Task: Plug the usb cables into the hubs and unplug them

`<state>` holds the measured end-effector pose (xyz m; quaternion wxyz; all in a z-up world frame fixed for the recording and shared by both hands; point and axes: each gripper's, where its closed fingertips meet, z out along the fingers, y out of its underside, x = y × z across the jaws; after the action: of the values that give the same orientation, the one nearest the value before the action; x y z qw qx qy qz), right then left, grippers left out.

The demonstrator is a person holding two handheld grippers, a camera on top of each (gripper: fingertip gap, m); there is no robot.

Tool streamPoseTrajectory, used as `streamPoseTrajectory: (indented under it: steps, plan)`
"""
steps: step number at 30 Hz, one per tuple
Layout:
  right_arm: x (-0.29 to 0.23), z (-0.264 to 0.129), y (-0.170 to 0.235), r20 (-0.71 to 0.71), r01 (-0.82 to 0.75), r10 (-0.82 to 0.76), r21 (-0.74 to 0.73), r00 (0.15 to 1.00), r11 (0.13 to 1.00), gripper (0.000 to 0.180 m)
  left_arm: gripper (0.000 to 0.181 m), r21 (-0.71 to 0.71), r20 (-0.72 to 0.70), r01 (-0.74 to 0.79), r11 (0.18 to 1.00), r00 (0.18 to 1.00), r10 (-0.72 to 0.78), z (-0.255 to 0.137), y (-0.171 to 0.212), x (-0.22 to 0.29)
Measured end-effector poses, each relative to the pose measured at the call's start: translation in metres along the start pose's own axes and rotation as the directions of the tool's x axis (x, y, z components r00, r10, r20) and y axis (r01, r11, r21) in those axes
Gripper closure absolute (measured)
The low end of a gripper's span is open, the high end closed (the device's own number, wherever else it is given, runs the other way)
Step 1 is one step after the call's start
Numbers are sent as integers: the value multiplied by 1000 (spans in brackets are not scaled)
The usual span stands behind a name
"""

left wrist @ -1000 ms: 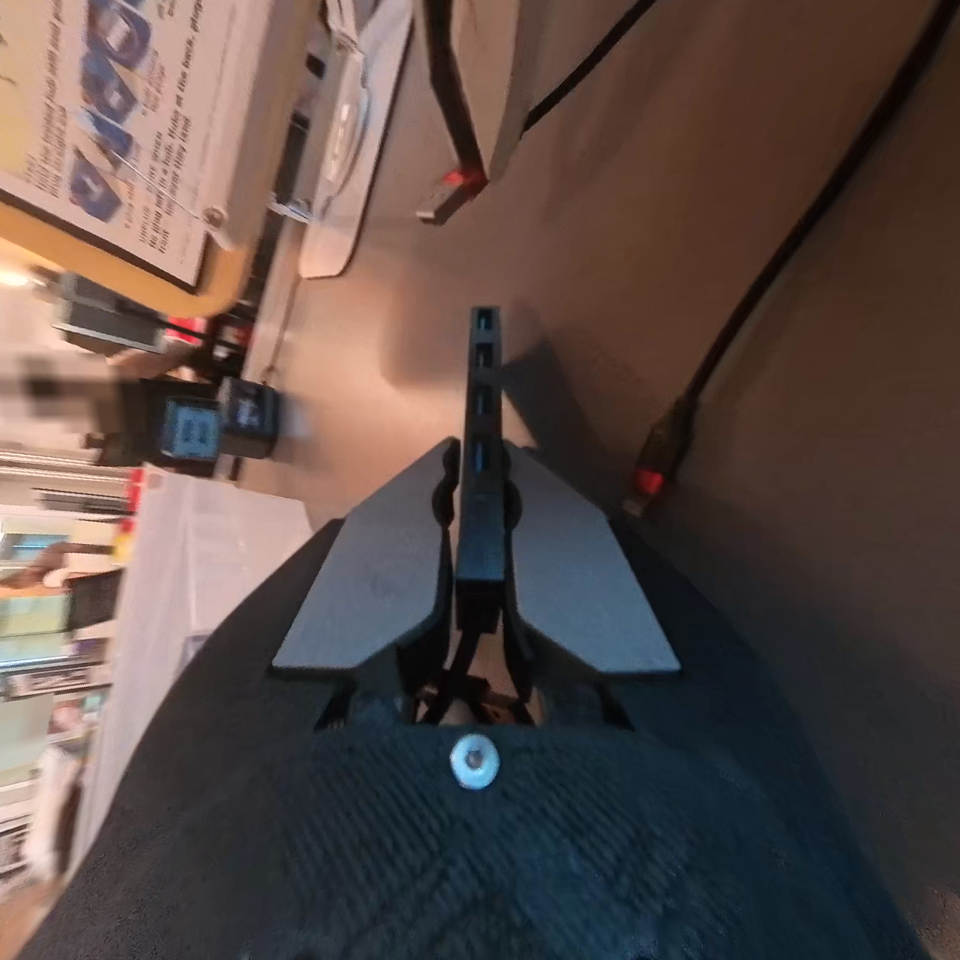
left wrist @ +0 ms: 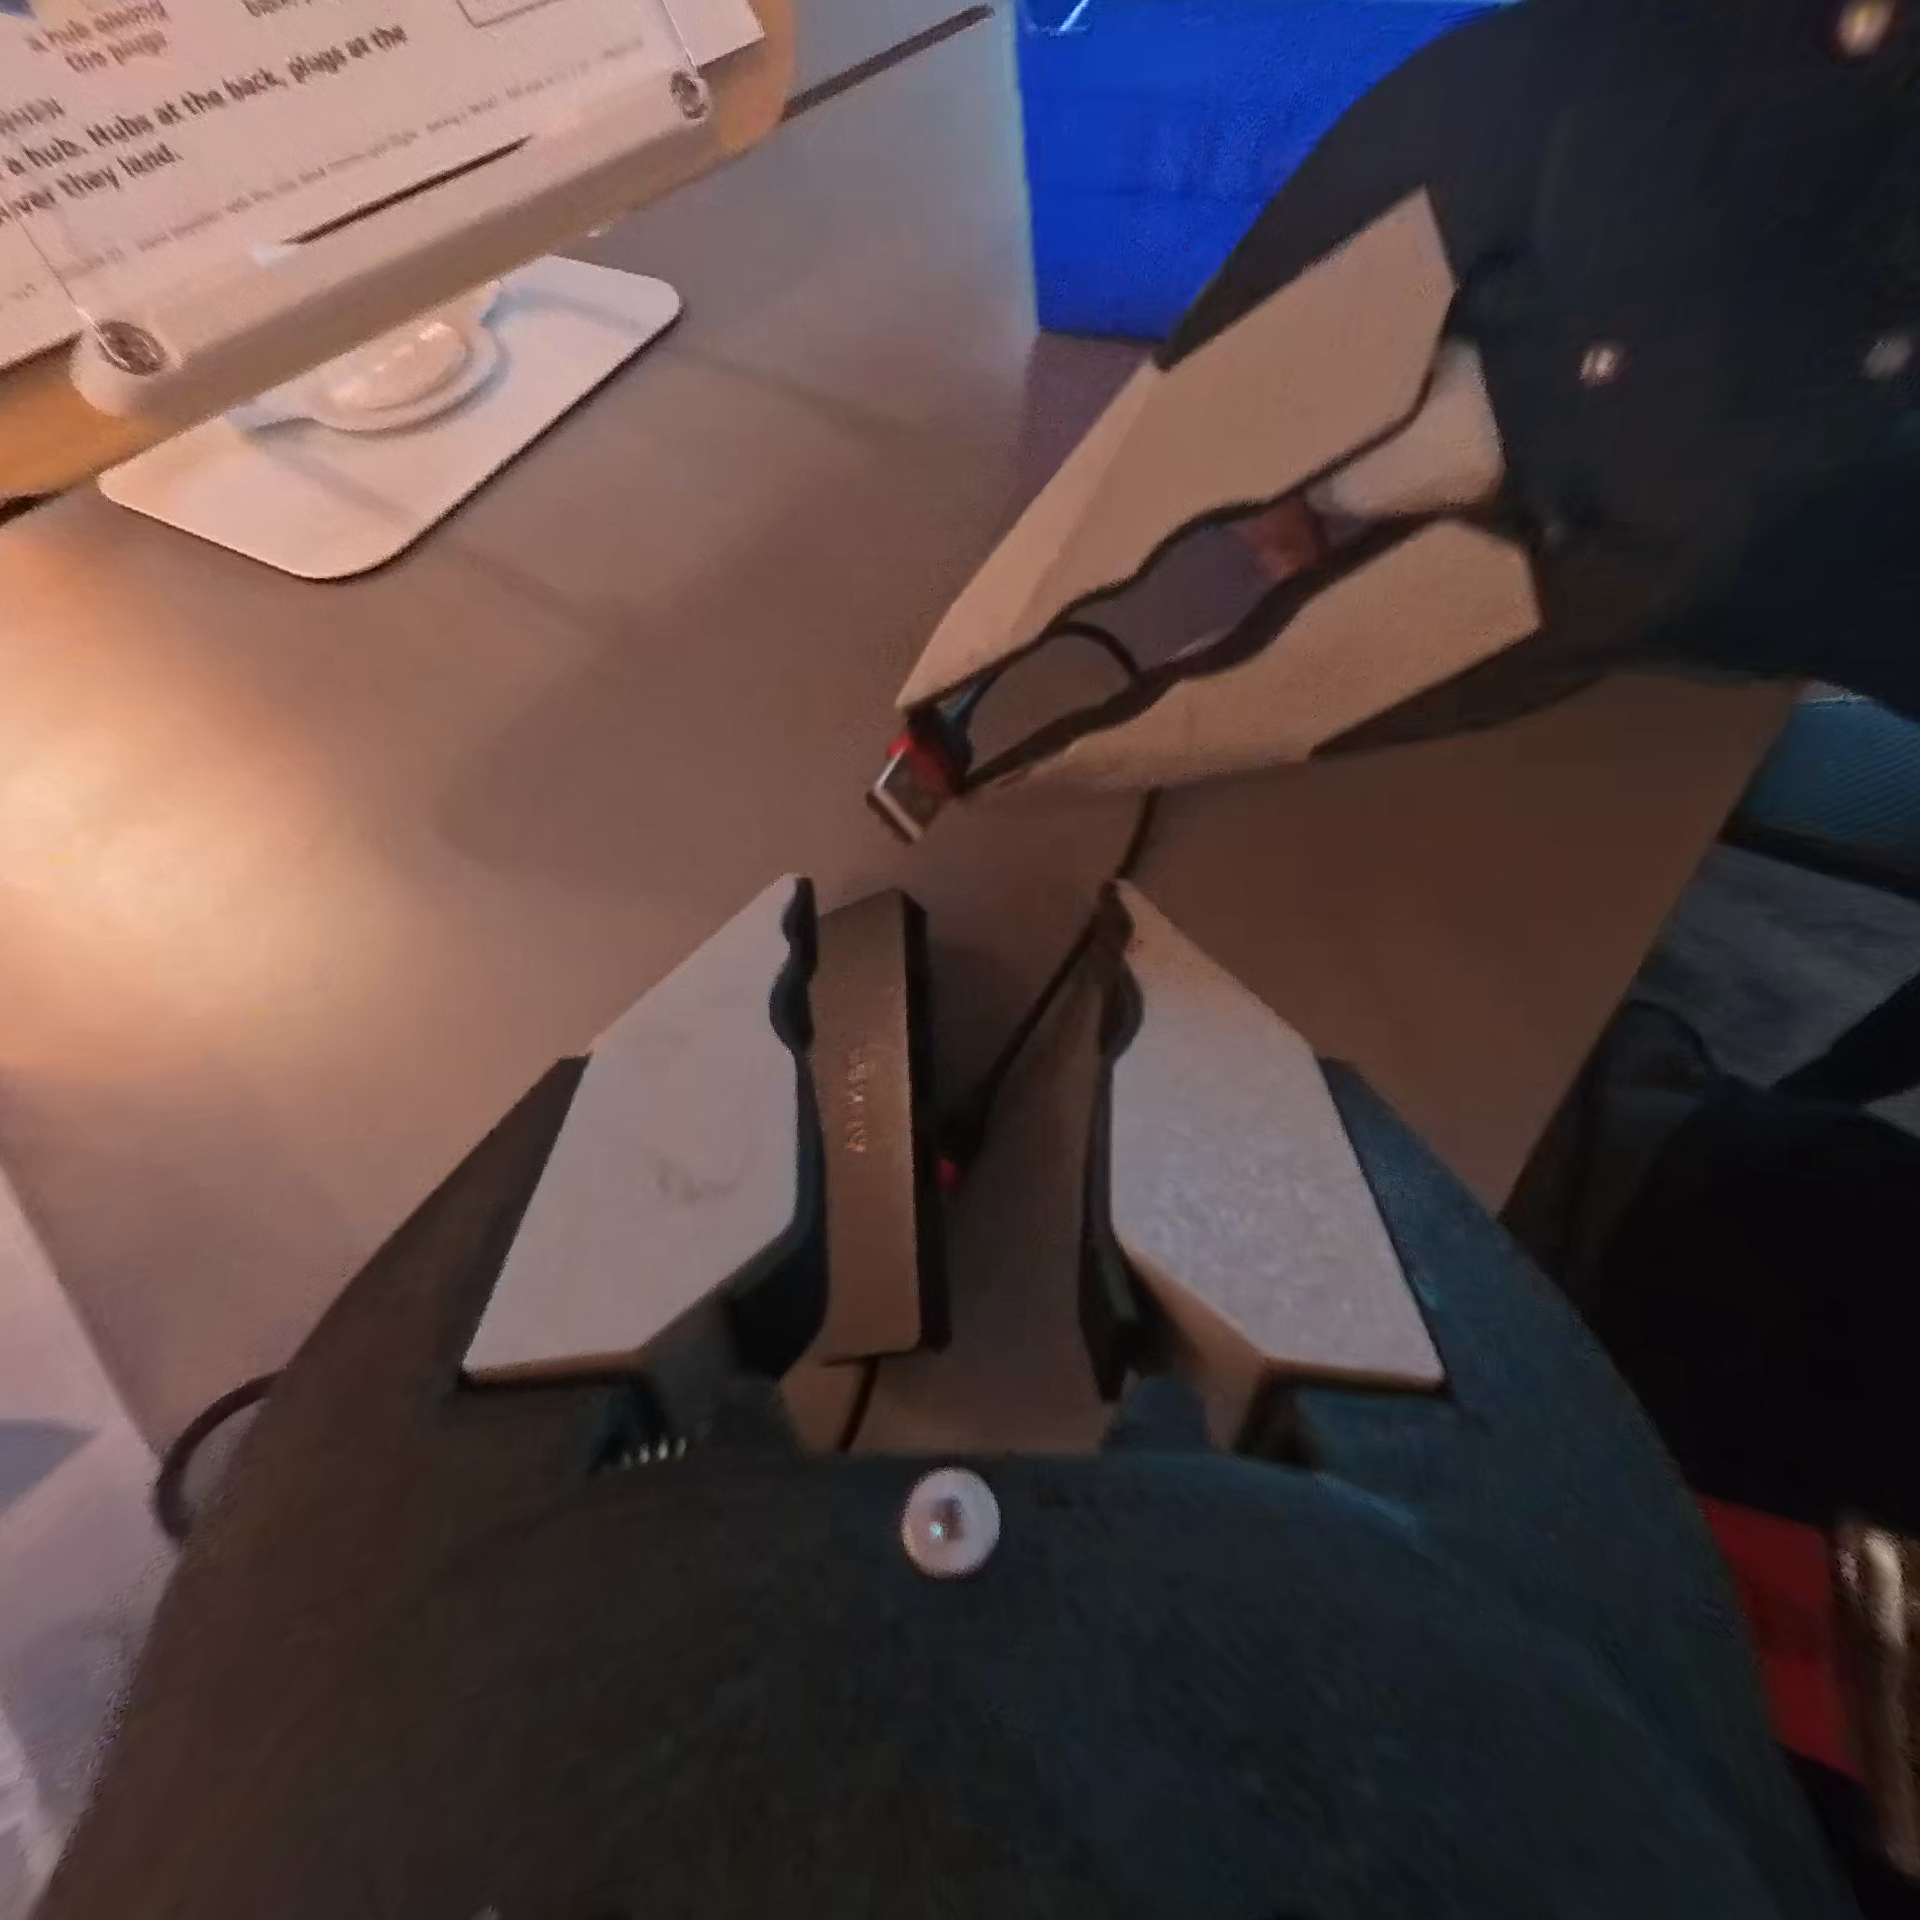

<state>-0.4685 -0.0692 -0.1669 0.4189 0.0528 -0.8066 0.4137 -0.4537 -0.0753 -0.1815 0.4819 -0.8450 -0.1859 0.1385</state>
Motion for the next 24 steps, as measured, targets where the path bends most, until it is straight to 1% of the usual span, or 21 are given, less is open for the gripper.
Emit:
streamPoseTrajectory:
  steps: [1, 3, 5, 6, 7, 9, 12, 14, 15, 17, 18, 19, 20, 21, 22, 23, 24]
  plan:
    - [-3, 1, -2, -22, 69, -69, -15, 997, 998, 168, 131, 14, -36, 17, 1000, 999, -17, 1, -1, 5]
    - [-10, 3, -5, -63, 201, -203, -44, 977, 979, 168, 146, 37, -80, 48, 998, 996, -45, 1, -3, 10]
    - [-13, 3, -7, -105, 306, -314, -81, 944, 949, 168, 160, 21, -71, 32, 999, 997, -30, 1, 1, 7]
    - [-14, 3, -10, -122, 342, -350, -83, 929, 936, 168, 171, 13, -61, 15, 1000, 998, -14, 1, 4, 5]
    - [-15, 3, -12, -132, 364, -371, -79, 919, 928, 168, 176, 11, -59, 1, 1000, 998, 0, 0, 5, 5]
    - [-18, 3, -14, -125, 372, -378, -73, 917, 926, 168, 177, 6, -67, -26, 1000, 997, 26, -1, 7, 7]
    - [-23, 3, -16, -93, 352, -353, -35, 931, 935, 167, 178, -21, -47, -113, 993, 993, 112, -3, 11, 7]
    - [-26, 2, -17, -45, 286, -286, -3, 957, 958, 167, 180, -32, -16, -210, 977, 978, 210, -3, 12, 7]
    - [-31, 1, -17, 13, 223, -224, 22, 975, 974, 164, 180, -47, 10, -270, 962, 963, 270, -3, 14, 5]
    - [-43, -2, -16, 188, 47, -58, 62, 980, 997, 144, 180, -88, 72, -416, 905, 904, 422, -3, 16, 1]
    - [-48, -6, -15, 277, -44, 24, 64, 960, 997, 136, 180, -108, 99, -498, 861, 856, 507, -2, 18, 0]
    - [-51, -10, -13, 362, -132, 102, 57, 926, 990, 134, 180, -113, 117, -582, 805, 797, 593, -2, 18, 3]
    - [-53, -16, -12, 444, -220, 175, 50, 879, 974, 136, 180, -103, 126, -673, 732, 722, 681, -3, 17, 10]
    - [-54, -24, -13, 519, -307, 239, 47, 821, 951, 143, 180, -83, 154, -759, 646, 630, 761, -4, 14, 17]
    - [-53, -30, -15, 578, -388, 295, 41, 761, 921, 145, 180, -88, 197, -820, 566, 543, 816, -6, 11, 19]
    - [-48, -33, -14, 605, -453, 347, 26, 717, 891, 145, 179, -119, 230, -850, 514, 480, 847, -7, 9, 18]
    - [-41, -34, -12, 606, -501, 390, 15, 693, 866, 146, 179, -151, 239, -861, 486, 446, 863, -8, 9, 17]
